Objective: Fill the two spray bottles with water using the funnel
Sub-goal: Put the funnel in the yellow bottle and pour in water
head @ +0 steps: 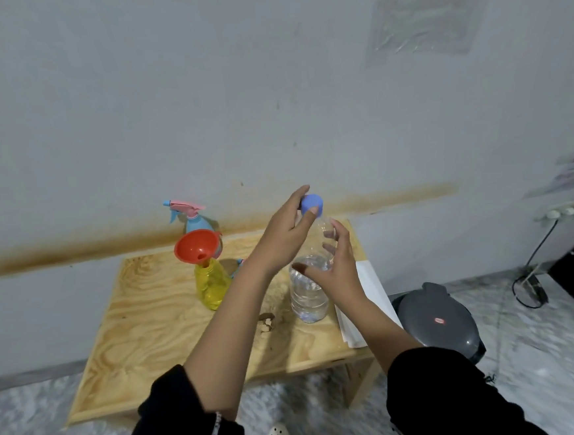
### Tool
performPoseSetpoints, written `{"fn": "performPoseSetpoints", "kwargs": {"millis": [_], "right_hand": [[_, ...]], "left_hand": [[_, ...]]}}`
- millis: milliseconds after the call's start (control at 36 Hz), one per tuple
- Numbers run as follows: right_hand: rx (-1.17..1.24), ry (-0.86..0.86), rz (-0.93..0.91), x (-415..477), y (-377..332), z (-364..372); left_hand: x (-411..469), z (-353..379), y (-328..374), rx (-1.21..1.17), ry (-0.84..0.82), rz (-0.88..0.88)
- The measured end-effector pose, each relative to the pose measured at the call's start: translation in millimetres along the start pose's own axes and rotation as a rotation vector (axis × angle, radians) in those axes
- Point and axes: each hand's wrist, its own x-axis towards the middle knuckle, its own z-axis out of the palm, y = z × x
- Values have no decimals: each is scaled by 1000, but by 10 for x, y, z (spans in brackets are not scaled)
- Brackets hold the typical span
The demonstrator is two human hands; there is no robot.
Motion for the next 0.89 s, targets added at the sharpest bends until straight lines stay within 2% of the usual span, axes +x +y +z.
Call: {"fn": "performPoseSetpoints", "kwargs": {"millis": [250, 472, 750, 889], "right_hand": [[-31, 22, 11, 13, -6, 4], [-35, 21, -23, -50, -20, 33], [-53, 19, -35, -31, 23, 32], [-63, 32, -54, -48, 81, 24]], "left_hand": [[8, 216, -40, 98, 250, 70], [-20, 412, 41, -135, 580, -9], [23, 241, 139, -221, 703, 102], [-162, 87, -281, -200, 698, 21]]}}
